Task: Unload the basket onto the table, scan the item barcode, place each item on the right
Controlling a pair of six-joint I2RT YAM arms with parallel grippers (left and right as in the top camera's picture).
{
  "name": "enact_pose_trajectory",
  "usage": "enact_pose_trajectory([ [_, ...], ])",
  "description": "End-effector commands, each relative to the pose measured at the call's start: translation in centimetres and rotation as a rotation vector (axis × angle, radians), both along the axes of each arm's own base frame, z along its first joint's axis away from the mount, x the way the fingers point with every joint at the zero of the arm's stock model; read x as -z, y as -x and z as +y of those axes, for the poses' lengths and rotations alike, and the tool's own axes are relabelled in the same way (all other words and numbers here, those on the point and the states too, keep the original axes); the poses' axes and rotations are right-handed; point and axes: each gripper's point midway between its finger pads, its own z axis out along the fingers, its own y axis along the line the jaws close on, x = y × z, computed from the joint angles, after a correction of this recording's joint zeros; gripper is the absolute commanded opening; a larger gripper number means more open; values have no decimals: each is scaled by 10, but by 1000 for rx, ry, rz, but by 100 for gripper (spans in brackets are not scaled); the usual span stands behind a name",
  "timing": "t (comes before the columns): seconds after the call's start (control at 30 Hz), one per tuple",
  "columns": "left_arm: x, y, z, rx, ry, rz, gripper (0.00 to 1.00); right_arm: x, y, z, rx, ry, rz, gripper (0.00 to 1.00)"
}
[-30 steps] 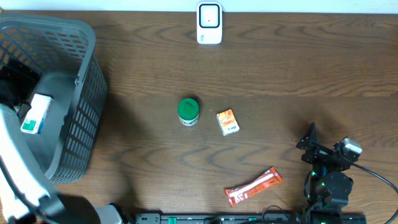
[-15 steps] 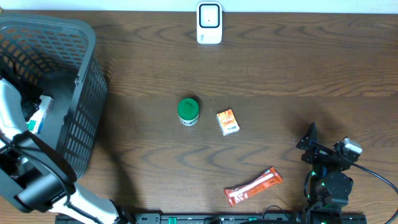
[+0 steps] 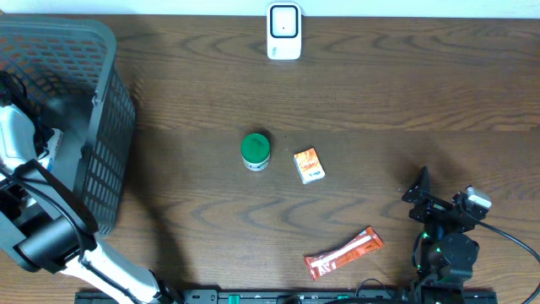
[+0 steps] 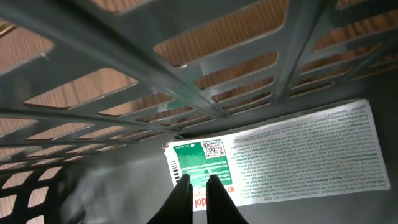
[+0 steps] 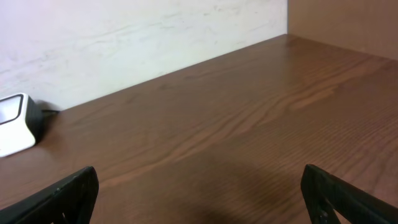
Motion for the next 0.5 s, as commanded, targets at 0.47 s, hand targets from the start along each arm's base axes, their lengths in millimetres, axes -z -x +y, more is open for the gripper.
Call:
enact_pose_trajectory([
  [0.47, 23, -27, -41, 521, -48, 351, 8, 1, 1, -3, 14, 12, 8, 99],
])
